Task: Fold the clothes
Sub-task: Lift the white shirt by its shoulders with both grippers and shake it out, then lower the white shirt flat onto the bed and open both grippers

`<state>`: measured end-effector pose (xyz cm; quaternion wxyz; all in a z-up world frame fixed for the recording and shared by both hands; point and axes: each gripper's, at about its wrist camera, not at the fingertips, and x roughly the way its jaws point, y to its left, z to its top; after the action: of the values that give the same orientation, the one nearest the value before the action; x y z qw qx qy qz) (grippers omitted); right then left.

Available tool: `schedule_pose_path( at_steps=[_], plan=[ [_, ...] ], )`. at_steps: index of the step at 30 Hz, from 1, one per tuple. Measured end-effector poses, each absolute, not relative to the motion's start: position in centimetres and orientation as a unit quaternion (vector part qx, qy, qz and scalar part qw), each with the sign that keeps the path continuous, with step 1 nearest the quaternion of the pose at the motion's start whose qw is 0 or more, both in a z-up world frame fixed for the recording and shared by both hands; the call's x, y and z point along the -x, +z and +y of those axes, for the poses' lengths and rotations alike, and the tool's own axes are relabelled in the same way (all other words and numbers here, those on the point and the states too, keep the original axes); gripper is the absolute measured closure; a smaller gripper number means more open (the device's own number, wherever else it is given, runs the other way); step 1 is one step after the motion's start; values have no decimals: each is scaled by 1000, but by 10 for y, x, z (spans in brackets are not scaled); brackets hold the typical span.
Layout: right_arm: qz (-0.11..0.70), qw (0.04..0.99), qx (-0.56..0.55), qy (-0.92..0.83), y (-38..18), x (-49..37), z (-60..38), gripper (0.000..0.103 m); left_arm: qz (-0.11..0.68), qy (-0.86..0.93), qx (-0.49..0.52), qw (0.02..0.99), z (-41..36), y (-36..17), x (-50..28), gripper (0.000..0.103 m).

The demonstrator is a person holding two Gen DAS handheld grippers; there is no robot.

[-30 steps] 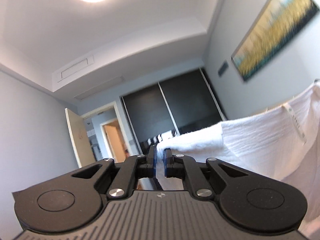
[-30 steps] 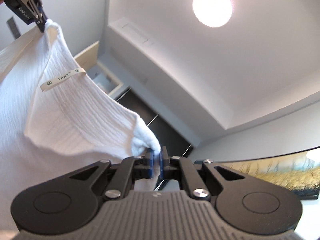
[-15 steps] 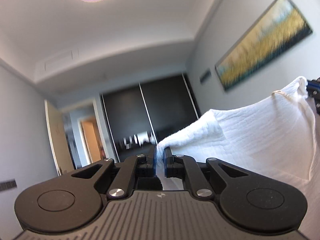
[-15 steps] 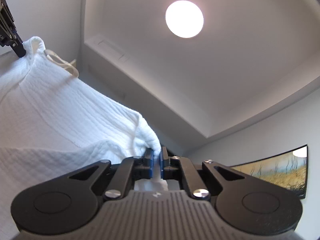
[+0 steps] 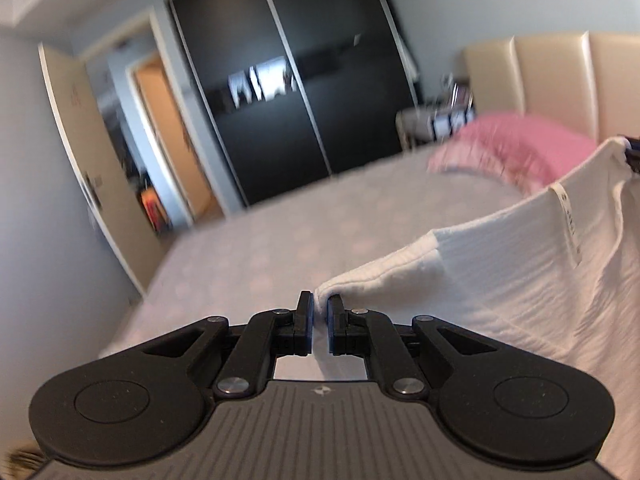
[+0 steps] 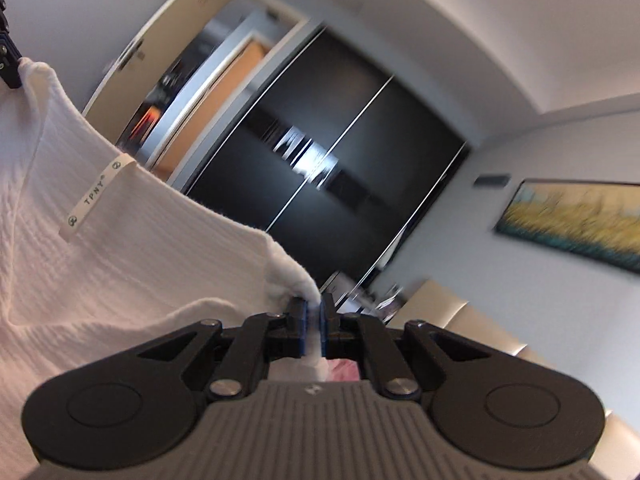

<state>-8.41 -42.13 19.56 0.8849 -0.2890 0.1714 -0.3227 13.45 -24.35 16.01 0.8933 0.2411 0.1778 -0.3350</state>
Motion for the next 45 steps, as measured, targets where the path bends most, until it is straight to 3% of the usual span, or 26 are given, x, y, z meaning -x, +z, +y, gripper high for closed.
schedule_pose_path(
  at_steps=[7,9,16,18,20,22,24,34,37,45],
  plan=[
    [301,880,223,-293,104,-59,-503,96,267,-308,-305,861,-323,43,-218,98],
    [326,876,208,-290,47,-90,-520,96,284,-305,-327,848,-337,13,-227,98],
    [405,869,148,-243,-75,-118,-531,95,350,-303,-335,821,-362,-63,-251,92],
    [419,869,127,-232,-76,-114,-539,94,358,-301,-321,824,-359,-72,-254,86],
    [415,874,103,-230,-79,-105,-537,87,364,-297,-304,829,-352,-77,-258,78],
    [405,882,64,-233,-86,-102,-542,57,364,-291,-281,839,-341,-73,-260,76],
    [385,892,21,-234,-78,-97,-554,48,356,-284,-267,849,-329,-63,-258,76],
    [355,919,-31,-170,-1,-15,-503,46,332,-327,-224,856,-263,10,-202,76],
    [346,925,-46,-151,22,10,-487,46,330,-334,-217,856,-241,24,-171,60],
    [401,904,-56,-137,21,90,-413,48,363,-363,-214,831,-191,29,-89,60]
  ],
)
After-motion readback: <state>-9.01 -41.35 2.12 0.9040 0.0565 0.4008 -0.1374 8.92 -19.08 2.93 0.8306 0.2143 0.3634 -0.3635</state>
